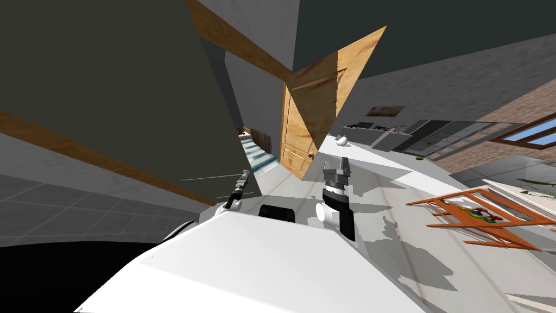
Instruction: Pull the door open
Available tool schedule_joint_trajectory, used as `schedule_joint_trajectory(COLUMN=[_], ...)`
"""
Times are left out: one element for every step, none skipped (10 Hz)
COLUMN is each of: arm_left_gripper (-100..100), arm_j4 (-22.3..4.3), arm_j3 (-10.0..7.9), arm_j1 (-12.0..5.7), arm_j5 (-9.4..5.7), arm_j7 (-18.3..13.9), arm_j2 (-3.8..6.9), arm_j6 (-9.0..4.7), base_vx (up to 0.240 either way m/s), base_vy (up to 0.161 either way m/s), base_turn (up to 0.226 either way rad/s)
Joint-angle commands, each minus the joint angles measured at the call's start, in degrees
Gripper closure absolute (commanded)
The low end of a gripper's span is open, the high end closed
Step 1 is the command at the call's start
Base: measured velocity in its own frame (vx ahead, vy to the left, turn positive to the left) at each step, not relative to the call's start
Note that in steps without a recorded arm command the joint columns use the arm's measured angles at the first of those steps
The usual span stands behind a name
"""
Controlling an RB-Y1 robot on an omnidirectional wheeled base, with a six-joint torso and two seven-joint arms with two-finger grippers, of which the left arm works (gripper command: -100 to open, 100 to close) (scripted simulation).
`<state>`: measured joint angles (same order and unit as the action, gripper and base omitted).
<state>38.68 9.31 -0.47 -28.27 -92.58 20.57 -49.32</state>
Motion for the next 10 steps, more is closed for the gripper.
schedule_joint_trajectory(arm_left_gripper=[100,100,100,100,100,100,100,100,100,100], arm_j4=[0.01,0.21,0.4,0.66,0.8,0.73,0.93,1.13,1.35,1.46], arm_j3=[1.43,2.14,2.84,3.78,4.28,3.9,5.54,6.38,7.28,7.74], arm_j1=[0.54,0.86,1.17,1.59,1.81,1.71,2.98,3.62,4.32,4.67], arm_j5=[0.79,1.19,1.57,2.09,2.36,2.16,3.17,3.7,4.28,4.57], arm_j7=[-1.57,-2.35,-3.11,-4.14,-4.68,-4.16,-5.99,-7.0,-8.09,-8.64], arm_j2=[0.86,1.37,1.86,2.53,2.88,2.67,3.82,4.59,5.42,5.84], arm_j6=[-0.96,-1.37,-1.78,-2.33,-2.62,-2.21,-3.83,-4.8,-5.84,-6.37], base_vx=[-0.241,-0.267,-0.224,-0.239,-0.233,-0.102,-0.157,-0.229,-0.221,-0.167], base_vy=[0.03,0.03,0.042,0.014,0.042,0.023,0.037,0.048,0.058,0.052], base_turn=[-0.104,-0.087,-0.079,-0.085,-0.062,-0.023,-0.061,-0.084,-0.075,-0.04])
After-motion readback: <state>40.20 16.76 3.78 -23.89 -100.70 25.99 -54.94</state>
